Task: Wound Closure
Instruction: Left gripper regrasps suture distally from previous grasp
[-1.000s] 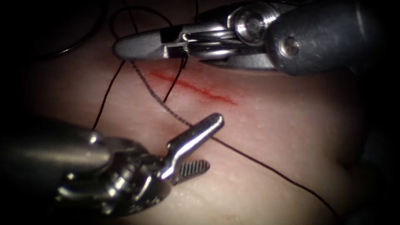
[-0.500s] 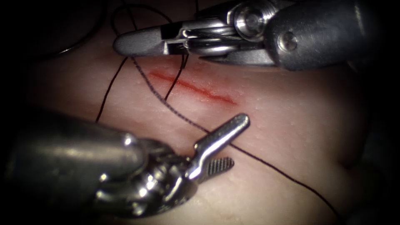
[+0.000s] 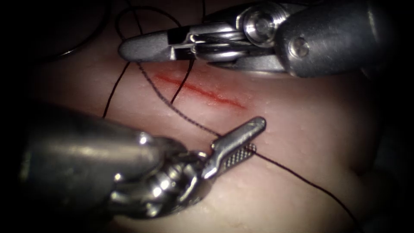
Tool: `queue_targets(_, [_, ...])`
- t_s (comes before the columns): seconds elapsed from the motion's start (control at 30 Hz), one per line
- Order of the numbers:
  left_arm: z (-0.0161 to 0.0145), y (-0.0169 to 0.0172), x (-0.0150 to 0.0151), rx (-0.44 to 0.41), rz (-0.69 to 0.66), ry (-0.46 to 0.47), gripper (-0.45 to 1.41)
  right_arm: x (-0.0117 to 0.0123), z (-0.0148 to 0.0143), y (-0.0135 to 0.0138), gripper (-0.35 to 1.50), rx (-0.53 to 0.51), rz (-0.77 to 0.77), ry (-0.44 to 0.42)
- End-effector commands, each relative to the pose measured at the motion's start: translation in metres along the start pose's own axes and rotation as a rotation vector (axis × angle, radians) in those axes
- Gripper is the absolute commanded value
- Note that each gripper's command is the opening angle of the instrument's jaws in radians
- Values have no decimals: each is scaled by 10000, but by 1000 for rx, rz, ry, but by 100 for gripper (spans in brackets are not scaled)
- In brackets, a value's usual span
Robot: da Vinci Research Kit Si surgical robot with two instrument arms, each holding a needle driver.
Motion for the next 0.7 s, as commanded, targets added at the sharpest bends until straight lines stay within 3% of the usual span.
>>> queue_targets(0.03, [2,8,6,-3,-4,-1,24,-4,5,1,-35,1,0,-3])
queue_targets(0.1, [1,9,6,-3,-3,0,-45,-3,3,2,-35,-2,1,-1])
queue_targets(0.43, [-31,13,3,-11,4,22,-45,-1,-14,9,-35,-10,13,23])
queue_targets(0.7, [-85,13,-9,-54,8,5,-45,-7,-31,9,-35,-4,16,33])
